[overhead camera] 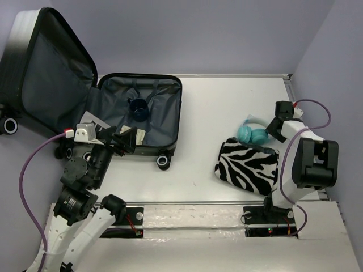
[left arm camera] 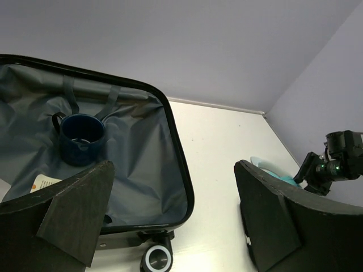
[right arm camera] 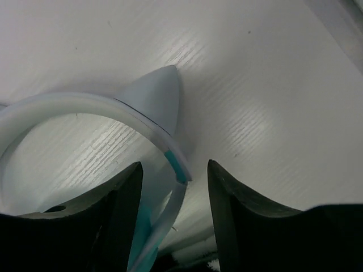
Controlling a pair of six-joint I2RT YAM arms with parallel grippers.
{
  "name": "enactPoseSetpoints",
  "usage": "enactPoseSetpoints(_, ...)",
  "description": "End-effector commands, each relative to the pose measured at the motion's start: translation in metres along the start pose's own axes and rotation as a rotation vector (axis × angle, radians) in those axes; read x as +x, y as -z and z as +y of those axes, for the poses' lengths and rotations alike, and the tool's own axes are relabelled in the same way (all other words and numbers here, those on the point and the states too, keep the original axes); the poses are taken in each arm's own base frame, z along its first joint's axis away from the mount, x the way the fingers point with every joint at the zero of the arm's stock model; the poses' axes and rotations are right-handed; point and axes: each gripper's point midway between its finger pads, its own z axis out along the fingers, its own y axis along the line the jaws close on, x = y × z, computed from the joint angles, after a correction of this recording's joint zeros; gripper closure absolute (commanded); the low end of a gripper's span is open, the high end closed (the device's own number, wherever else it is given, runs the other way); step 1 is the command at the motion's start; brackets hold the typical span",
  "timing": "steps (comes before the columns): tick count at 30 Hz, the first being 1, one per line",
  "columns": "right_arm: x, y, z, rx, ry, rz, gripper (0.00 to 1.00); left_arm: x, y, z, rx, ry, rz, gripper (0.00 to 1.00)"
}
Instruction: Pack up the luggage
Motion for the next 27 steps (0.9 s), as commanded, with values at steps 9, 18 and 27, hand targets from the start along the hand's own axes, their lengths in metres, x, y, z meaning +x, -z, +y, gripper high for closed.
enactPoseSetpoints(9,-0.031,-0.022,0.054,-0.149,0.038,-0.013,0.93,-0.011,0.002,-0.004,0.017,-0.009,-0.043,0.01)
enactPoseSetpoints(18,-0.107,0.121,0.128,-0.532,-0.033,-0.321,0.93,-0.009,0.001,-0.004,0.020,-0.010,-0.038,0.01)
enactPoseSetpoints(27,-0.036,0.285,0.285,-0.981,0.138,-0.303,0.93,-0.006,-0.002,-0.001,0.004,-0.012,-0.029,0.01)
